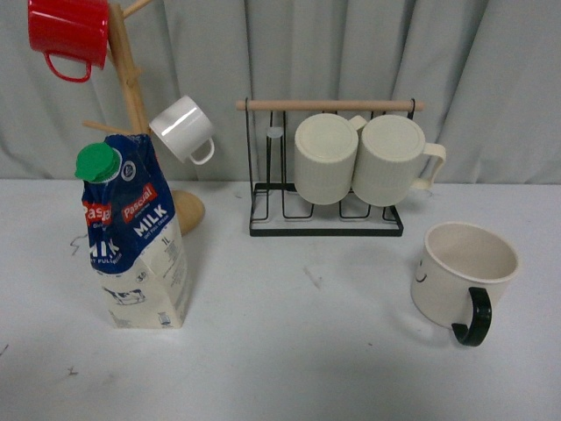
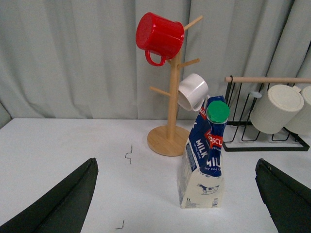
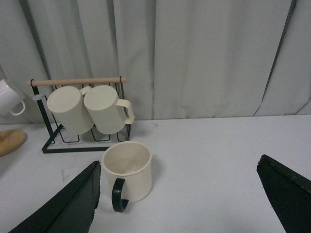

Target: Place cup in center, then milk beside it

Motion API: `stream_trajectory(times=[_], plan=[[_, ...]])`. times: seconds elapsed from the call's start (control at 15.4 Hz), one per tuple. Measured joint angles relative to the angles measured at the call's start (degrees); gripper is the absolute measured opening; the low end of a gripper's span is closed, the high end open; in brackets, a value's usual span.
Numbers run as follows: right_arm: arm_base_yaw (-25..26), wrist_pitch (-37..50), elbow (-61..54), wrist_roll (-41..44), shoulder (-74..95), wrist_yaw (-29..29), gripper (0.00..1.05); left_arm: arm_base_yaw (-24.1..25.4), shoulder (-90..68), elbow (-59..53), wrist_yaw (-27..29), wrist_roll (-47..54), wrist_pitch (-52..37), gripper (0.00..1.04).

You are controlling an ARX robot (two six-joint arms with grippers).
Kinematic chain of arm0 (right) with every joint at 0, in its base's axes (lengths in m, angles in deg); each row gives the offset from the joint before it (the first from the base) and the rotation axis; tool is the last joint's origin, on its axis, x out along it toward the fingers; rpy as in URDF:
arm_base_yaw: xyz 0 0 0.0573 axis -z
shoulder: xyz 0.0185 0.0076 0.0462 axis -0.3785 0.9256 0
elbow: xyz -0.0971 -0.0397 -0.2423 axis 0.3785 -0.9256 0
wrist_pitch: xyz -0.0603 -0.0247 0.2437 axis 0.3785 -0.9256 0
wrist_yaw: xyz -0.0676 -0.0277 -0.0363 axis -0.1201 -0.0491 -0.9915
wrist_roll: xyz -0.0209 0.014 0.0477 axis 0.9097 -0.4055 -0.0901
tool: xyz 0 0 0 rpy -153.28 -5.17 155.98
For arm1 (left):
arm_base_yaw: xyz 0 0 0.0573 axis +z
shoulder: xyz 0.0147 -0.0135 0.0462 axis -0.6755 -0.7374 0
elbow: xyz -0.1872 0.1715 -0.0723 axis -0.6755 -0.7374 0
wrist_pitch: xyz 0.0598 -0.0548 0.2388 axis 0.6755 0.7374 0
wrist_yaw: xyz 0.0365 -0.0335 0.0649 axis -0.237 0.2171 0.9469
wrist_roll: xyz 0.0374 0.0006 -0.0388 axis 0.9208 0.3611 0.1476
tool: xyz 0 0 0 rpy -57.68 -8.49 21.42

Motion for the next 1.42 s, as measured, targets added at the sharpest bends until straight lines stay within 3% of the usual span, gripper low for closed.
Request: stream_trajectory(times=[1.42], plan=[[0.0, 0.0, 0.0, 0.0, 0.0, 0.0, 0.98, 0.0, 0.0, 0.0, 0.0, 0.0, 0.0, 0.98]])
